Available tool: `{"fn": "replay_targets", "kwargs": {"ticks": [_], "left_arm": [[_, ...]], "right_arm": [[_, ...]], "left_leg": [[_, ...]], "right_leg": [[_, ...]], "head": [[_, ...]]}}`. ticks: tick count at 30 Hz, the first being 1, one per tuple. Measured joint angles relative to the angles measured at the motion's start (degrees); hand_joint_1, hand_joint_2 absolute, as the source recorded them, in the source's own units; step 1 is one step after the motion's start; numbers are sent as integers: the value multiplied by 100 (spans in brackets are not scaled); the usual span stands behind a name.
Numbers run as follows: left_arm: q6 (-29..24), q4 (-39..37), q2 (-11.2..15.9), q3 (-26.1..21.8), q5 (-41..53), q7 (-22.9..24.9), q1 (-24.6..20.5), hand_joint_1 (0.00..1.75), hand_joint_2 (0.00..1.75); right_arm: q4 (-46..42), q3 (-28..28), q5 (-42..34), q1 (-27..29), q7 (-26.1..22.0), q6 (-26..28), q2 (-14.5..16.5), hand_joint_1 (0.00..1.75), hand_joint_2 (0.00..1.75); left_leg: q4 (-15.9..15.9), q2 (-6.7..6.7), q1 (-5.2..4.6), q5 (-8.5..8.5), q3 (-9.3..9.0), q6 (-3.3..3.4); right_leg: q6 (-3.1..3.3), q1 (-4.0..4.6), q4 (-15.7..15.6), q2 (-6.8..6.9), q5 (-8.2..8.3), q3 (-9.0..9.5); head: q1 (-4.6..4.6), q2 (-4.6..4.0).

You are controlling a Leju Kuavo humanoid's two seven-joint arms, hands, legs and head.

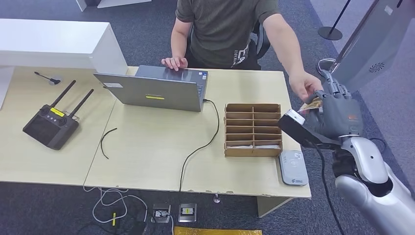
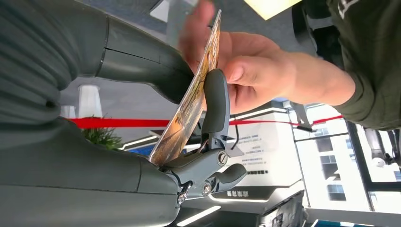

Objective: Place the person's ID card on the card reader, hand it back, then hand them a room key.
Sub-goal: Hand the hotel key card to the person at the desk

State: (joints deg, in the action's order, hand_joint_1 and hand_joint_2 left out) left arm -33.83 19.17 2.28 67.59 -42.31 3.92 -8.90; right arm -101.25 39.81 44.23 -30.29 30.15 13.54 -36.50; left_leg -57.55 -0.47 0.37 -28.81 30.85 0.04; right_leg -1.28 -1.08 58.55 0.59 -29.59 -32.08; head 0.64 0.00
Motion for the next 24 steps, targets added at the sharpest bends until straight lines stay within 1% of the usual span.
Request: {"fn": "replay_targets", "kwargs": {"ticks": [5,12,13,16,17,24], "left_arm": [[37,-1,-37,55,109,67,-54,0,0],[39,-2,-42,101,133,100,-55,0,0],[37,-2,-43,102,135,100,-54,0,0],[22,-2,-45,102,155,100,-52,0,0],[13,-2,-48,102,166,100,-53,0,0],[-45,-2,-75,102,228,100,-53,0,0]], "right_arm": [[306,151,-10,-77,-68,67,276,175,175],[463,243,2,-85,-32,60,422,175,175],[480,244,13,-86,-19,51,432,150,175],[530,243,85,-85,27,6,460,19,44],[544,242,119,-84,43,-5,469,0,0],[618,219,405,-18,324,-83,518,0,0]], "left_leg": [[0,-1,1,0,0,0],[0,-2,1,0,2,0],[0,-3,1,0,2,0],[-1,-2,1,0,2,0],[-1,-2,1,0,2,0],[-1,0,1,0,0,0]], "right_leg": [[0,1,0,1,0,-1],[0,1,0,3,-1,-2],[0,1,0,3,-1,-2],[1,1,-1,2,-1,-3],[1,1,-1,1,-1,-3],[1,1,-1,-1,-1,-5]], "head": [[-1,0],[0,0],[0,0],[1,0],[0,0],[-1,0]]}}
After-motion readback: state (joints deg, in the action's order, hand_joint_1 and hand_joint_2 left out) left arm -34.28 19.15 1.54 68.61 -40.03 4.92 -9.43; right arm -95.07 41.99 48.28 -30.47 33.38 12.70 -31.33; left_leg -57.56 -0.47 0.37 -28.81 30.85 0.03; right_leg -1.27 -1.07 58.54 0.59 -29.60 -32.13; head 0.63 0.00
